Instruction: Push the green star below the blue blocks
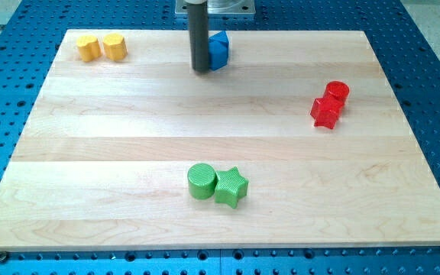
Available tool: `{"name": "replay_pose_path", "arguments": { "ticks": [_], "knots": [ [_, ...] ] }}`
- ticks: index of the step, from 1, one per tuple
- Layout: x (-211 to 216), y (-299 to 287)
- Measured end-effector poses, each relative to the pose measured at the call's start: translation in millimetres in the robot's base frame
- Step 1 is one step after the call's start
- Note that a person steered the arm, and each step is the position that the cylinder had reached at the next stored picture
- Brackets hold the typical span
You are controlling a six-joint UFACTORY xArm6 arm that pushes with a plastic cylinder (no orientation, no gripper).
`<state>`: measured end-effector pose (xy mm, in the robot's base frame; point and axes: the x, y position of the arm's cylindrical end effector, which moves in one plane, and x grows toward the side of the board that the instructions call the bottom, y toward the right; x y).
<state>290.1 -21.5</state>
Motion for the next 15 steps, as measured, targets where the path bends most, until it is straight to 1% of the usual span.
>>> {"name": "replay_pose_path", "arguments": {
  "ticks": [1,2,3,4,5,6,7,8,9,10,11,12,13,14,15],
  "knots": [
    [40.5,-37.4],
    [146.1,-72.7],
    [254.4,-67.0],
    [312.7,-24.1],
    [308.9,45.8],
    [256.0,55.7],
    [197.2,14.2],
    [196.0,-6.5],
    [204.3,-19.2],
    [193.5,-69.9],
    [168.2,-82.2],
    [166.7,-29.2],
    [116.4,0.7],
    [57.4,6.7],
    [90.7,41.3]
  ]
}}
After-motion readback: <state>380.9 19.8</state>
